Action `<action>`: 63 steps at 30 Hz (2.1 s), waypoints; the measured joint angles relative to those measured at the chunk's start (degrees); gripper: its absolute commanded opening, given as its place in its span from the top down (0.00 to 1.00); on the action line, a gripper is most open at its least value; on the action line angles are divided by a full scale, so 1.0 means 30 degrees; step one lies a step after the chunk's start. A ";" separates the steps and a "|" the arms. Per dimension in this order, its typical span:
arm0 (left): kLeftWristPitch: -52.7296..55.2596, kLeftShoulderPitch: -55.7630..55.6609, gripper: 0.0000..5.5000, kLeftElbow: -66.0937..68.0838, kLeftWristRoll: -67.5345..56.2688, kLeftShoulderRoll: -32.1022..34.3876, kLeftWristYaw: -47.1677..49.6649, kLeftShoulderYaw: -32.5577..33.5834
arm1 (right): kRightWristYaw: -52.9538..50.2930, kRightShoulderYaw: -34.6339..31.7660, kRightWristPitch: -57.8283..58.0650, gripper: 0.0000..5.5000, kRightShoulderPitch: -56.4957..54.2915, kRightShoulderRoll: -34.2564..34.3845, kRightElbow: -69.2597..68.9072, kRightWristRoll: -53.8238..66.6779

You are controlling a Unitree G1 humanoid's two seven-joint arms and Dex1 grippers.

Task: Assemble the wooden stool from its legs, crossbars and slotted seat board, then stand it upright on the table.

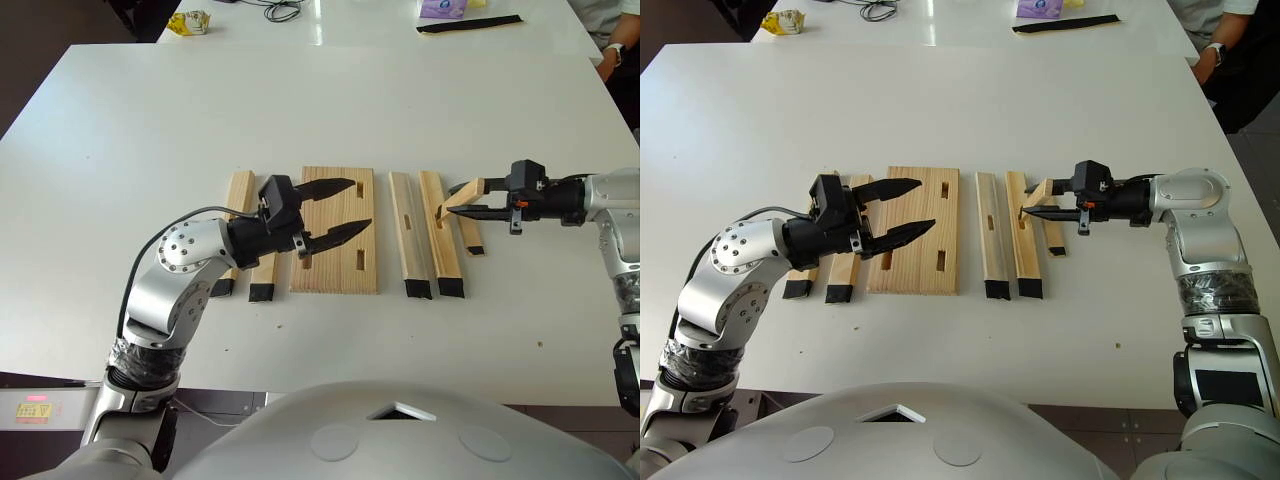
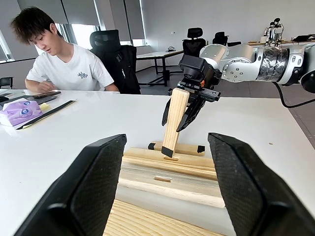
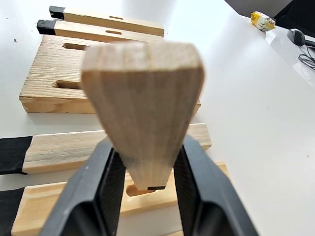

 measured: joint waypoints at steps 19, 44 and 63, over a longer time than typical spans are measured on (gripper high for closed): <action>0.0356 0.0041 0.44 -0.0127 -0.0377 0.0183 0.0089 0.0044 | 0.0548 0.0145 -0.0073 0.76 0.1536 -0.0007 -0.0624 0.0350; 0.0546 0.0043 0.44 -0.0327 -0.0583 0.0159 0.0081 -0.0304 | 0.0366 0.2825 0.0407 0.54 -0.0211 0.1737 0.4166 -0.1516; 0.0669 -0.0202 0.44 -0.0062 -0.0608 -0.0018 0.0266 -0.0282 | -0.1167 0.1167 0.0824 0.36 0.0540 0.1919 0.2139 -0.1265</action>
